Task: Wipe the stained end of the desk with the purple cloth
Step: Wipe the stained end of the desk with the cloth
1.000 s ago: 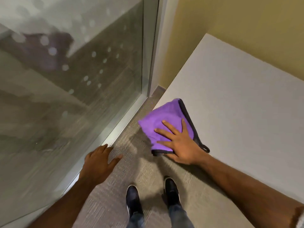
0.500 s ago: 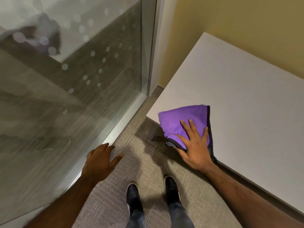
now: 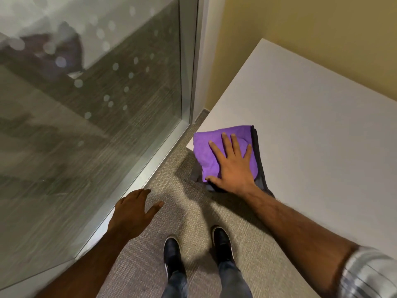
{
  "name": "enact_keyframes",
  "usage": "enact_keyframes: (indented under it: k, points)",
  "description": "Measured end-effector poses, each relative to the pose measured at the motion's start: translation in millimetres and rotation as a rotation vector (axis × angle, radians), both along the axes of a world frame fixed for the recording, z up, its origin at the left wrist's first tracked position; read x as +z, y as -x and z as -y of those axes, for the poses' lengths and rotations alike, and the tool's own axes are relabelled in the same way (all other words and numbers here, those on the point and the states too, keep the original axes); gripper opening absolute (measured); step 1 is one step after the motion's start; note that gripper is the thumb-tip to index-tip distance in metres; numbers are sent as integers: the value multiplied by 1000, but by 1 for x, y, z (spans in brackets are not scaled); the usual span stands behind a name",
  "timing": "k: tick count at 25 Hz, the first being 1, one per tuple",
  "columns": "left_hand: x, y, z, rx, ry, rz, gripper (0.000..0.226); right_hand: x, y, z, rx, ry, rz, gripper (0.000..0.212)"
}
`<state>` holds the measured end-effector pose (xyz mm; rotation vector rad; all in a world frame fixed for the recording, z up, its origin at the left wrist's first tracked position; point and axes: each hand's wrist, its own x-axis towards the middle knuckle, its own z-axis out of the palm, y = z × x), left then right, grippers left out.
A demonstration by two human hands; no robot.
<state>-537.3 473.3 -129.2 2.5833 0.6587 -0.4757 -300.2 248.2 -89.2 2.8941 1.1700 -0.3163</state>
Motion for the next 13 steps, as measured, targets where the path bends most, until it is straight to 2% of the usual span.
enact_keyframes:
  k: [5, 8, 10, 13]
  points:
    - [-2, -1, 3, 7, 4, 11, 82, -7, -10, -66, 55, 30, 90, 94]
    - [0, -5, 5, 5, -18, 37, 82, -4, -16, -95, 192, 27, 67, 72]
    - [3, -7, 9, -17, -37, 39, 84, 0, -20, -95, 288, -69, 19, 52]
    - [9, -6, 15, -28, -35, 49, 85, 7, -20, -76, 329, -239, -85, 48]
